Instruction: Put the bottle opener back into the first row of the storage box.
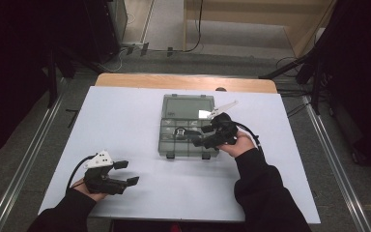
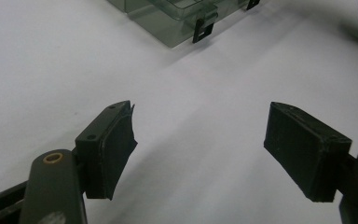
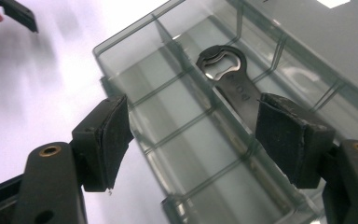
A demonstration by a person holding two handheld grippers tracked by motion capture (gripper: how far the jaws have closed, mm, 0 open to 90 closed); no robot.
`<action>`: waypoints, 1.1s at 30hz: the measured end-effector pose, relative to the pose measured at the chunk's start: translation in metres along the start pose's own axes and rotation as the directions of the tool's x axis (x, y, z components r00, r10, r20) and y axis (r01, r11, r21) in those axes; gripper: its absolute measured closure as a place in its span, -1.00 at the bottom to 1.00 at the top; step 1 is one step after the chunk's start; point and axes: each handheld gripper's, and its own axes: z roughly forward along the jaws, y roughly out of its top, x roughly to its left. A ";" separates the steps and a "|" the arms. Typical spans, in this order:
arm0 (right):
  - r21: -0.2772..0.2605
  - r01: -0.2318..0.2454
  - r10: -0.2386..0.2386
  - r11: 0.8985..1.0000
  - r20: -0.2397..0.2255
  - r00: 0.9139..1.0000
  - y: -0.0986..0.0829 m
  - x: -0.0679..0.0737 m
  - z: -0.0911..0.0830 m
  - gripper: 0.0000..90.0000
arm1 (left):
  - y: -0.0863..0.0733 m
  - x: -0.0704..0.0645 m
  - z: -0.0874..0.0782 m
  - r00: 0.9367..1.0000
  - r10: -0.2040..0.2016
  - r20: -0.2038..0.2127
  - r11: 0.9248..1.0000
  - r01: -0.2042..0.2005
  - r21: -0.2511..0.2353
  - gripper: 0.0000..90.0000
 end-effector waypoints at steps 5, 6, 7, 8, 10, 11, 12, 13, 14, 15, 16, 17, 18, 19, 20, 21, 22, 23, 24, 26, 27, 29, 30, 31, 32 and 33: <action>-0.017 -0.013 0.013 1.000 0.018 1.000 -0.013 0.006 -0.007 -0.39 | 0.000 0.000 0.000 1.000 0.002 -0.001 1.000 -0.002 0.005 -0.47; -0.020 -0.013 0.014 1.000 0.034 0.999 -0.019 0.009 -0.010 -0.39 | 0.000 0.000 0.000 1.000 0.002 -0.001 1.000 -0.002 0.005 -0.47; -0.020 -0.013 0.014 1.000 0.034 0.999 -0.019 0.009 -0.010 -0.39 | 0.000 0.000 0.000 1.000 0.002 -0.001 1.000 -0.002 0.005 -0.47; -0.018 -0.016 0.016 1.000 0.038 0.999 -0.024 0.011 -0.012 -0.39 | 0.000 0.000 0.000 1.000 0.003 0.002 1.000 -0.003 0.004 -0.47; -0.018 -0.018 0.019 1.000 0.045 0.999 -0.027 0.012 -0.013 -0.39 | 0.000 -0.001 0.000 1.000 0.007 0.004 1.000 -0.007 0.006 -0.47; -0.016 -0.020 0.021 1.000 0.051 0.998 -0.030 0.013 -0.014 -0.39 | 0.000 -0.001 0.000 1.000 0.007 0.005 1.000 -0.007 0.005 -0.47; -0.015 -0.022 0.023 1.000 0.055 0.998 -0.036 0.015 -0.016 -0.39 | 0.000 -0.001 0.000 1.000 0.006 0.006 1.000 -0.007 0.004 -0.47; -0.015 -0.022 0.023 1.000 0.055 0.998 -0.036 0.015 -0.016 -0.39 | 0.000 -0.001 0.000 1.000 0.006 0.006 1.000 -0.007 0.004 -0.47; -0.008 -0.024 0.025 1.000 0.052 0.998 -0.038 0.016 -0.016 -0.39 | 0.000 -0.001 0.000 1.000 0.005 0.006 1.000 -0.005 0.003 -0.47; -0.007 -0.023 0.024 1.000 0.055 0.998 -0.041 0.017 -0.017 -0.39 | 0.000 -0.001 0.000 1.000 0.006 0.006 1.000 -0.006 0.003 -0.47; -0.008 -0.021 0.021 1.000 0.061 0.998 -0.043 0.019 -0.017 -0.39 | 0.000 -0.001 0.000 1.000 0.006 0.006 1.000 -0.006 0.003 -0.47; -0.010 -0.019 0.019 1.000 0.066 0.998 -0.045 0.020 -0.018 -0.41 | 0.000 -0.001 0.000 1.000 0.006 0.007 1.000 -0.006 0.001 -0.47; -0.011 -0.016 0.017 1.000 0.063 0.998 -0.048 0.021 -0.019 -0.47 | 0.001 -0.001 0.000 1.000 0.007 0.006 1.000 -0.007 0.002 -0.47; -0.009 -0.004 0.004 1.000 0.056 0.998 -0.050 0.022 -0.021 -0.53 | 0.001 -0.001 0.000 1.000 0.007 0.006 1.000 -0.007 0.002 -0.47; -0.011 0.000 0.001 1.000 0.051 0.999 -0.052 0.024 -0.022 -0.53 | 0.000 -0.001 0.000 1.000 0.006 0.007 1.000 -0.006 0.001 -0.47; -0.013 0.003 -0.002 1.000 0.053 0.999 -0.054 0.025 -0.024 -0.53 | 0.000 -0.001 0.000 1.000 0.006 0.007 1.000 -0.006 0.001 -0.47; -0.016 -0.001 0.002 1.000 0.057 0.998 -0.056 0.026 -0.026 -0.51 | 0.000 -0.001 0.000 1.000 0.006 0.008 1.000 -0.006 0.000 -0.47; -0.016 -0.006 0.007 1.000 0.059 0.998 -0.061 0.027 -0.029 -0.51 | 0.000 -0.001 0.000 1.000 0.006 0.007 1.000 -0.006 0.000 -0.47; -0.016 -0.006 0.007 1.000 0.059 0.998 -0.061 0.027 -0.029 -0.51 | 0.001 -0.001 0.000 1.000 0.006 0.006 1.000 -0.006 -0.001 -0.47; -0.020 -0.012 0.014 1.000 0.066 0.998 -0.067 0.028 -0.031 -0.50 | 0.000 -0.001 0.000 1.000 0.005 0.007 1.000 -0.005 -0.003 -0.47; -0.025 -0.017 0.019 1.000 0.072 0.997 -0.070 0.028 -0.033 -0.49 | 0.001 -0.001 -0.001 1.000 0.005 0.007 1.000 -0.005 -0.002 -0.47; -0.030 -0.024 0.026 0.999 0.079 0.997 -0.075 0.029 -0.035 -0.48 | 0.001 -0.001 -0.001 1.000 0.005 0.007 1.000 -0.005 -0.001 -0.47; -0.030 -0.025 0.028 0.999 0.082 0.996 -0.078 0.029 -0.035 -0.48 | 0.001 -0.001 -0.001 1.000 0.005 0.008 1.000 -0.005 -0.001 -0.47; -0.031 -0.025 0.027 0.999 0.085 0.996 -0.080 0.030 -0.036 -0.48 | 0.001 -0.001 -0.001 1.000 0.003 0.007 1.000 -0.003 0.000 -0.47; -0.033 -0.025 0.028 0.999 0.089 0.996 -0.082 0.031 -0.037 -0.48 | 0.001 0.000 -0.001 1.000 0.003 0.007 1.000 -0.003 -0.001 -0.47; -0.041 -0.019 0.023 0.999 0.095 0.995 -0.087 0.031 -0.039 -0.48 | 0.001 0.000 -0.001 1.000 0.003 0.005 1.000 -0.003 -0.003 -0.47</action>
